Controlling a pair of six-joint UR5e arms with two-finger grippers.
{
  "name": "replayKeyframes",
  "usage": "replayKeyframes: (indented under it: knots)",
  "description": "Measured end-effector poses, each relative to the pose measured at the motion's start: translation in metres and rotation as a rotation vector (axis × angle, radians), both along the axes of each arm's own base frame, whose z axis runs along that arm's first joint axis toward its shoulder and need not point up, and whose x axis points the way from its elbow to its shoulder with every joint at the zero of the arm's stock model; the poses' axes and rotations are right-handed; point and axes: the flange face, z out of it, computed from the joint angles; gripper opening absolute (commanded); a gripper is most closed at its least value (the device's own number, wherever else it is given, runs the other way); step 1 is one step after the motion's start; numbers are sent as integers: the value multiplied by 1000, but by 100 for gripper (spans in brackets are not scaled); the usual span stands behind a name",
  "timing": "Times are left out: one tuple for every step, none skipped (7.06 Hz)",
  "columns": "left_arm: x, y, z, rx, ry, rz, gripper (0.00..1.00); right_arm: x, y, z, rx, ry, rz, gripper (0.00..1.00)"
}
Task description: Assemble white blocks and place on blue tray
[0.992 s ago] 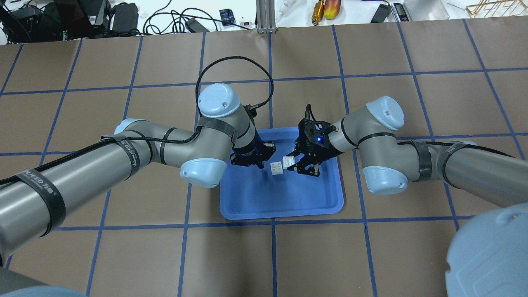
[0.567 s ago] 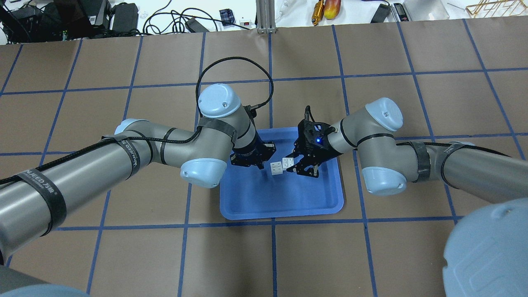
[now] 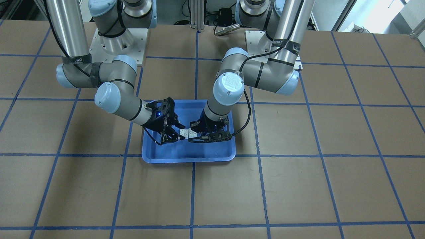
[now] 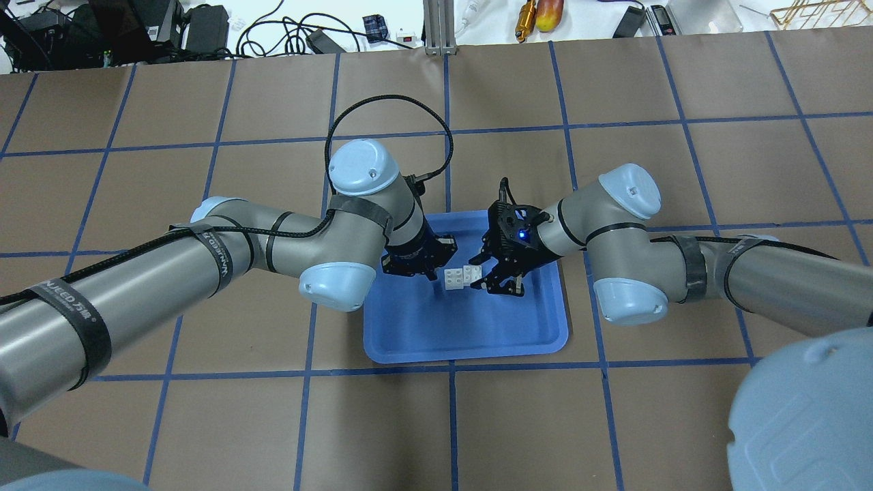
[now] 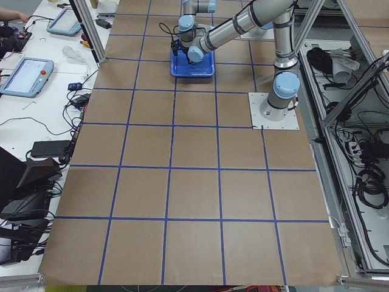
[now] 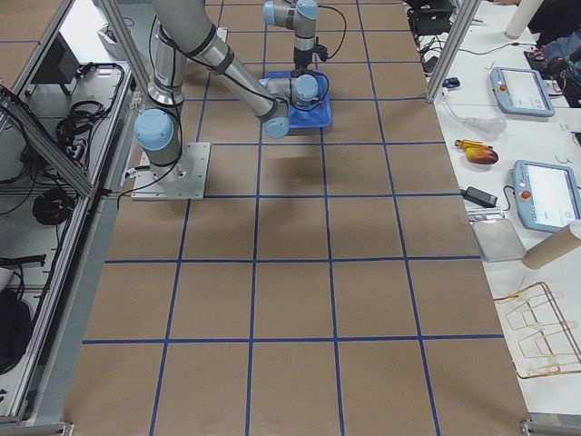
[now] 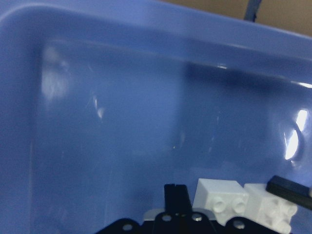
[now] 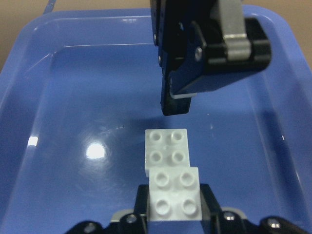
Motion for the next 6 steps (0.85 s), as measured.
replayKeyframes:
  knots:
    - [0, 0, 0, 0, 0, 0, 0, 0, 6, -4, 10, 0, 0, 100]
    - [0, 0, 0, 0, 0, -1, 0, 0, 10, -6, 15, -1, -4, 100]
    - [-1, 0, 0, 0, 0, -1, 0, -1, 8, -2, 10, -1, -24, 100]
    - [-1, 1, 0, 1, 0, -2, 0, -2, -3, 10, 4, -3, -71, 100]
    - [-2, 1, -1, 2, -1, -3, 0, -3, -23, 34, -11, -3, -134, 100]
    - [-4, 2, -2, 4, -1, -5, 0, -4, -42, 64, -14, 4, -190, 100]
